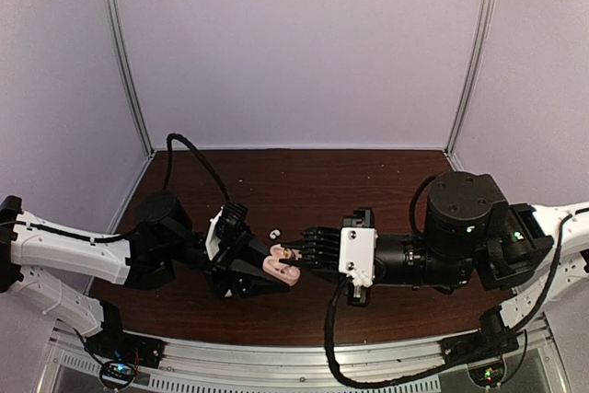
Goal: Insert the wireless bluetooth earbuds into the charging case
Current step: Insert the right earbud into the right side groove of the charging case.
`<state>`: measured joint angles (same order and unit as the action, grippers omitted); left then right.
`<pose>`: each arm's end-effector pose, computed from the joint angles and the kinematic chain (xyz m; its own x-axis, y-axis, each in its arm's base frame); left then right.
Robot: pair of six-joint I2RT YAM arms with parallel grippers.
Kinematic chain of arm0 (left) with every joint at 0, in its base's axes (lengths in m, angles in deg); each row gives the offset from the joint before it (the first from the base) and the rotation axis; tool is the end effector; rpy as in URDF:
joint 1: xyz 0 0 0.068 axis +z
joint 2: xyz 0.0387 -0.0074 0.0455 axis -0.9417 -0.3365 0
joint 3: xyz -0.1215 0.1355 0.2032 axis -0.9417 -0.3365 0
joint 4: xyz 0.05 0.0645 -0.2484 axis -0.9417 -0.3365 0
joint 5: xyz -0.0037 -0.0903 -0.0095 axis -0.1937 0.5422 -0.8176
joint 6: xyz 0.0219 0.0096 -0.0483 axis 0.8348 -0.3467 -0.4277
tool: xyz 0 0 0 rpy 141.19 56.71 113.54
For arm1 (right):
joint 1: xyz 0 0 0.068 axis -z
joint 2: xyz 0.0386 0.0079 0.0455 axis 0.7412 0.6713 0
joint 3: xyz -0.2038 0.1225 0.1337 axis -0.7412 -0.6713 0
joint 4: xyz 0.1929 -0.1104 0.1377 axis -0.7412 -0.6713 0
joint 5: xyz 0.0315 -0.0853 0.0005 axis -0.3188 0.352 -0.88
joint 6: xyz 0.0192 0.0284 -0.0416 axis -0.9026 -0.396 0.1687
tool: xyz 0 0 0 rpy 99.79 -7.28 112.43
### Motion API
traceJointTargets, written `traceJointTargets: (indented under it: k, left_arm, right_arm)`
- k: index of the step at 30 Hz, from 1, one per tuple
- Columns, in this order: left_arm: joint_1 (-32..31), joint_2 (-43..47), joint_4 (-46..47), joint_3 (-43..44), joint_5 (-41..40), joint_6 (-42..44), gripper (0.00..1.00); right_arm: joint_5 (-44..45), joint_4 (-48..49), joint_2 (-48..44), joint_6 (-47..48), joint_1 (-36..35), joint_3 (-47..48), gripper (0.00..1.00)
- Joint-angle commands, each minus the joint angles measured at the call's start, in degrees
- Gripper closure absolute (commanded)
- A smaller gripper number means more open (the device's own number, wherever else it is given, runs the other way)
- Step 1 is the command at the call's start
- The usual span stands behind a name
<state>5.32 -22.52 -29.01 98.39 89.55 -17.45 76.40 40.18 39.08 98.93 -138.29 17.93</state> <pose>0.0896 -0.2543 0.2824 -0.2381 -0.0442 -0.9702 0.8898 -0.4104 -0.1996 0.0021 0.2823 0.3953 0.4722 -0.1975 -0.8591 -0.8737 0.0249 -0.4859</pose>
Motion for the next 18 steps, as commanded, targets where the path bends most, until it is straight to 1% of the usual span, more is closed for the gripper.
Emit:
traceJointTargets:
  k: [1, 18]
  left_arm:
    - [0.45, 0.46, 2.18, 1.76, -0.24, -0.51, 1.0]
    - [0.76, 0.41, 1.37, 2.02, -0.49, -0.51, 1.0]
  right_arm:
    - [1.72, 1.7, 0.34, 0.56, -0.51, -0.99, 0.87]
    - [3.85, 1.95, 2.84, 2.01, -0.5, -2.19, 0.86]
